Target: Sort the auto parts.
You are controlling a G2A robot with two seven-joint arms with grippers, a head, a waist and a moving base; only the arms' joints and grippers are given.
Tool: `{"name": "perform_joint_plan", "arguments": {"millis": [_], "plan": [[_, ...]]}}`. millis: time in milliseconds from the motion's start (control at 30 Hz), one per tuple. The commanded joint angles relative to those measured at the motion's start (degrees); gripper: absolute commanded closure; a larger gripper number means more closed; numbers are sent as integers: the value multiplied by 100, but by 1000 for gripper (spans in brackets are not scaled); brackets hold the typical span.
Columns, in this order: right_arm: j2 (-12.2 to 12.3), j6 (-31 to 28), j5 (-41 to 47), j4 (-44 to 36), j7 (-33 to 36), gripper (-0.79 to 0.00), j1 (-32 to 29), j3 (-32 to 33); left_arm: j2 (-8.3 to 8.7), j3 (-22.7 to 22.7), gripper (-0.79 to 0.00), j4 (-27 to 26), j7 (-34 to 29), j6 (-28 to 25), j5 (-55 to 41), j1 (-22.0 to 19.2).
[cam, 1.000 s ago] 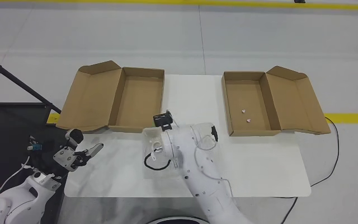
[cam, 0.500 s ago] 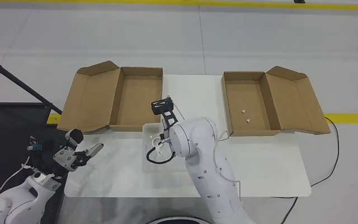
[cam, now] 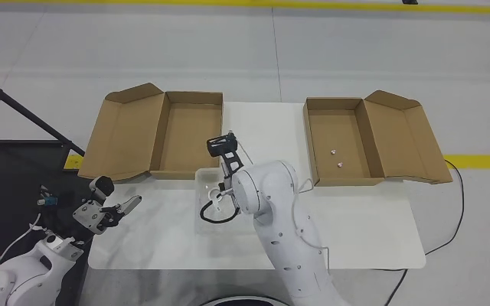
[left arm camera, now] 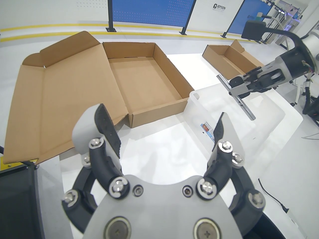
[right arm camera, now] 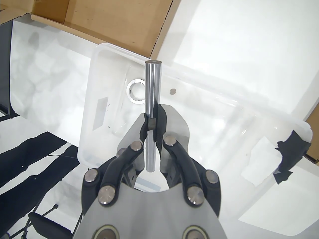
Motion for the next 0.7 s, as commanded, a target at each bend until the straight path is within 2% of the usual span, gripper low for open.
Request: {"name": "perform_joint_plan", "arguments": {"millis": [0,167,267,367,467,533,667], "plan": [[1,-141,-16,74,-233,0,49,-70,1,34,-785,-37,-9,20,29,-19],[-71,-237,51,524,-829,0,589,-321,2,187,-785,-175,-71,148,135,-66],[-150,-170,245,1152,-1319,0,1080,-393,0,195,-785,-199,-34,179,160,-38],[-267,251,258,2057,-1771,0,1683,-519,-9,161,-785,-229,56,225,157,70],[-451,925,278,3147,-2132,0,2350,-738,-22,121,-785,-275,163,265,208,213],[-596,1030,662,3809,-2535,0,2729,-824,-32,96,-785,-302,245,292,232,318],[-826,871,1542,5068,-3447,0,3386,-873,-54,50,-785,-364,385,347,277,518]]}}
